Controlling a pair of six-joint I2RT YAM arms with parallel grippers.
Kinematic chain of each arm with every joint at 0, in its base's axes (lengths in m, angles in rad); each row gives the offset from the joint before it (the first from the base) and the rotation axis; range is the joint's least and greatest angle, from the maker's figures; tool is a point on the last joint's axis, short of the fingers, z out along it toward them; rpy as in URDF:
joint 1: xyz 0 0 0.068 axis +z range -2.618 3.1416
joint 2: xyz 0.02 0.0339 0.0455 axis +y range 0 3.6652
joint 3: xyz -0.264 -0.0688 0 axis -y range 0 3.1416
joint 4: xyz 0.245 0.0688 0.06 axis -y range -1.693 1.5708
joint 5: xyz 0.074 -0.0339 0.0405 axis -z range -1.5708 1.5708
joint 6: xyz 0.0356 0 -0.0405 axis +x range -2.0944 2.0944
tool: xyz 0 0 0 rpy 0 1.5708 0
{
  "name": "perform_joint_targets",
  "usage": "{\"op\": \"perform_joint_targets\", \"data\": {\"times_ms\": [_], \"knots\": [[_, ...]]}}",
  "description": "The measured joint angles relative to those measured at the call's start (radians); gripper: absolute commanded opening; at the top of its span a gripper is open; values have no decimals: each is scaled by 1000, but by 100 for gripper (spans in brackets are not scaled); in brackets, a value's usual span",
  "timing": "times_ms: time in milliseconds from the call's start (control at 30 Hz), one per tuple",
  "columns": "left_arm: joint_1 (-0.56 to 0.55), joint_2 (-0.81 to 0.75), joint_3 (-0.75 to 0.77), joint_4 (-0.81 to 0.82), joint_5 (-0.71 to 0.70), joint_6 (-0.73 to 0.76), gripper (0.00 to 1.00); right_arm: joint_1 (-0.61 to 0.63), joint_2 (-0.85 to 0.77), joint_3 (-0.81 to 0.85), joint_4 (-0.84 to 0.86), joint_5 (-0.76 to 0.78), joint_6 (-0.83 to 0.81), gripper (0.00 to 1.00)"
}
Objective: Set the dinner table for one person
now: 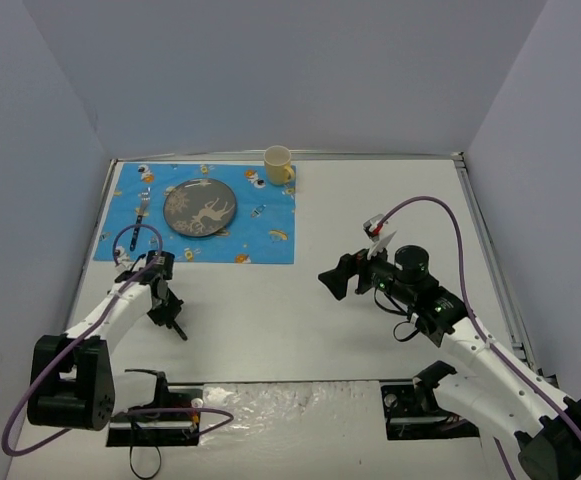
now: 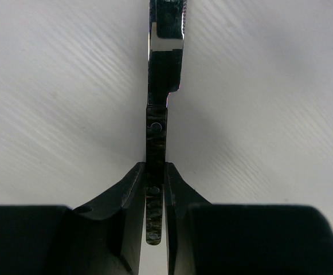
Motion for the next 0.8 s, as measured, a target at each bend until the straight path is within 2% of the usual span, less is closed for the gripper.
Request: {"op": "perform_joint_targets", "data": {"times_ms": [67,233,400,533,800], "knots": [[-83,7,60,-35,-6,12,0,0,0,2,-9,9,0,100],[-237,97,324,-55,-24,67,0,0,-1,19,-35,42,-1,100],[-350,358,696,-92,-34,154,0,0,-2,50,-78,93,-5,100],[-390,585,964,-88,-13,232,0,0,-4,77,-101,137,-8,100],[-381,1035,1522,-236,34,368,0,0,-10,96,-162,207,-7,100]]}}
